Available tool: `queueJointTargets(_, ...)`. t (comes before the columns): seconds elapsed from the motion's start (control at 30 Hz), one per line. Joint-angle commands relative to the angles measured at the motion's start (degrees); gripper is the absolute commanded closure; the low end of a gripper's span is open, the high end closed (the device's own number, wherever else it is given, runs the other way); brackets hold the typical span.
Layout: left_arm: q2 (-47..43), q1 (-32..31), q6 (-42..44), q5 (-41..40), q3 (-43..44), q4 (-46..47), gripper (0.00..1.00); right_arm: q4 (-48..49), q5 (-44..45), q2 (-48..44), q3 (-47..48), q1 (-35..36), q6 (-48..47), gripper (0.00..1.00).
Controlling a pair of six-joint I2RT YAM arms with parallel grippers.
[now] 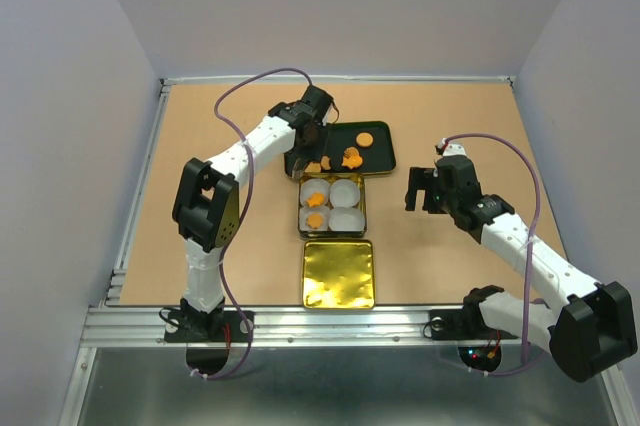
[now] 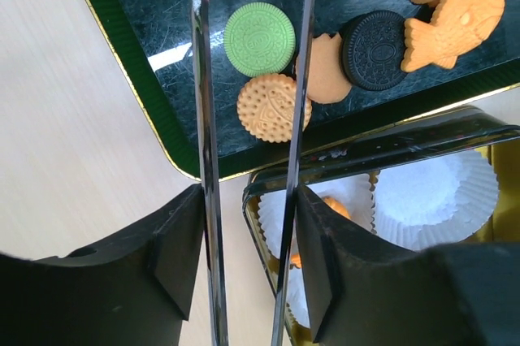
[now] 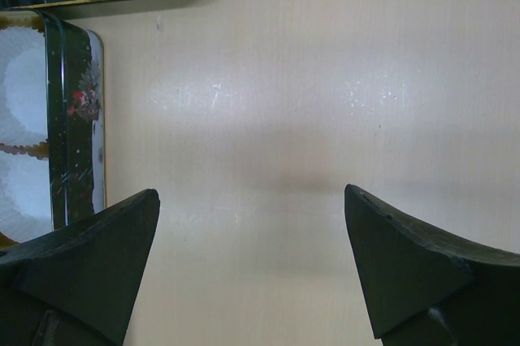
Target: Pack the cookies
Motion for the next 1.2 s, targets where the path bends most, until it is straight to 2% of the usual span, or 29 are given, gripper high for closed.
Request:
queueJointTargets(0.0, -0.9, 0.3, -0.1, -0.9, 2.4, -0.7, 0.47, 2.4, 0.3, -0.2, 4.9, -0.2, -1.0, 0.00)
queueJointTargets(0.33, -1.4, 0.4, -0.3, -1.3, 3.2, -1.6, 0.51, 2.5, 0.2, -0.2, 4.5, -0.1, -0.9, 0.00)
queueJointTargets(0.73, -1.4, 0.3, -0.6, -1.6, 12.3, -7.1, 0.55, 2.9, 0.2, -0.6, 4.1, -0.1, -0.2, 0.00)
queueJointTargets(0.97, -5.8, 0.2, -1.0, -1.0, 11.6, -9.0, 0.56, 4.2, -0.7, 0.4, 4.1, -0.1, 2.2, 0.00)
queueJointTargets(1.17, -12.2, -0.7, -1.9, -0.3, 7.1, -9.3, 0.64, 4.4, -2.6, 2.0, 5.4, -0.1, 5.3, 0.00)
